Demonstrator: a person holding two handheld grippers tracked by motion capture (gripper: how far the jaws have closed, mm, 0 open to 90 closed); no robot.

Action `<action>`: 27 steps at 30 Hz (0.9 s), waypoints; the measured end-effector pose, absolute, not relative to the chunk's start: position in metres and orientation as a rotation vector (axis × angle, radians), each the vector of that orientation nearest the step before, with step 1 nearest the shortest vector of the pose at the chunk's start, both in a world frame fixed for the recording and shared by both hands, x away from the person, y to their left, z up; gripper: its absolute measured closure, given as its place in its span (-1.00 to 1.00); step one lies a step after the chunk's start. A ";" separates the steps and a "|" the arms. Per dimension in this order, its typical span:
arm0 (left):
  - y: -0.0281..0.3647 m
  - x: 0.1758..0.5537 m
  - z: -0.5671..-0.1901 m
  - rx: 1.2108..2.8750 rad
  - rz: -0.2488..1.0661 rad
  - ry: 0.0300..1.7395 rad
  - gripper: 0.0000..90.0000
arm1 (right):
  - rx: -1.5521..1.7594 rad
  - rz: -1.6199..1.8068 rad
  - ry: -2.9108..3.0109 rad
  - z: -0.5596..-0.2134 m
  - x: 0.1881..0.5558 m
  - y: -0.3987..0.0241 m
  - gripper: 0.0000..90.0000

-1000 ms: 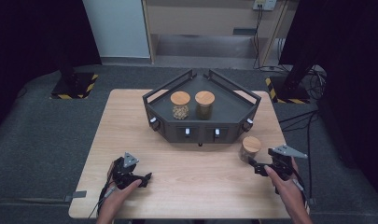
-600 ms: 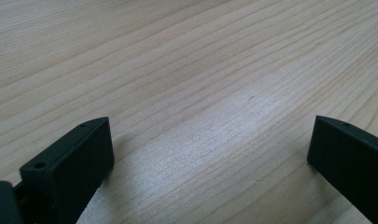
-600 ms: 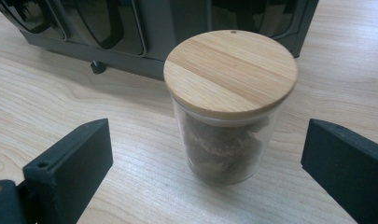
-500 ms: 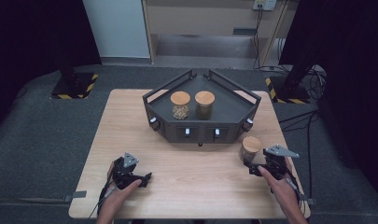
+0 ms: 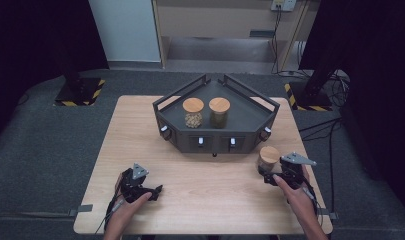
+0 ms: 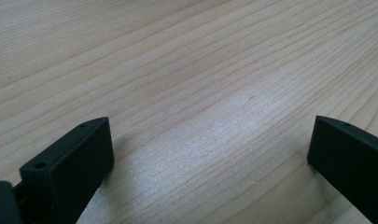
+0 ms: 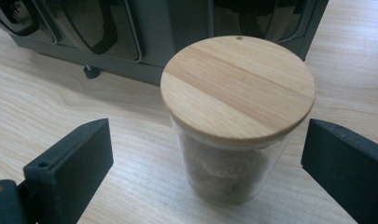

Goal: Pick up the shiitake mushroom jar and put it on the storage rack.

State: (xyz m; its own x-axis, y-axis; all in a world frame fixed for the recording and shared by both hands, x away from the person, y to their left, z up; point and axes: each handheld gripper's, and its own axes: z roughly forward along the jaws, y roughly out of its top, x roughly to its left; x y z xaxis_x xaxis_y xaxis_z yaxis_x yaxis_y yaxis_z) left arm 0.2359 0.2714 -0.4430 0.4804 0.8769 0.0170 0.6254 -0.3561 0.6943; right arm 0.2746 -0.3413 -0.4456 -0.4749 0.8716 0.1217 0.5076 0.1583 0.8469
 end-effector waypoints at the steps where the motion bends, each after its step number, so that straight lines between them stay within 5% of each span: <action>1: 0.271 0.236 -0.443 2.103 0.520 1.236 -1.00 | 1.310 1.243 2.047 -0.446 0.275 -0.341 -0.95; 14: 0.271 0.236 -0.443 2.102 0.520 1.236 -1.00 | 1.327 1.200 2.035 -0.450 0.291 -0.329 -0.91; 27: 0.271 0.236 -0.443 2.103 0.520 1.236 -1.00 | 1.351 1.145 2.017 -0.449 0.299 -0.320 -0.66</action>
State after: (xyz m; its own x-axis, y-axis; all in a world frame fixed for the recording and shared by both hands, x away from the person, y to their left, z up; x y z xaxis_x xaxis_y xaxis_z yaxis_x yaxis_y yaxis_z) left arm 0.2358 0.2713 -0.4430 0.4803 0.8769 0.0170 0.6253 -0.3560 0.6944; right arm 0.2994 -0.3196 -0.4488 -0.4164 0.9061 0.0754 0.5292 0.1741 0.8304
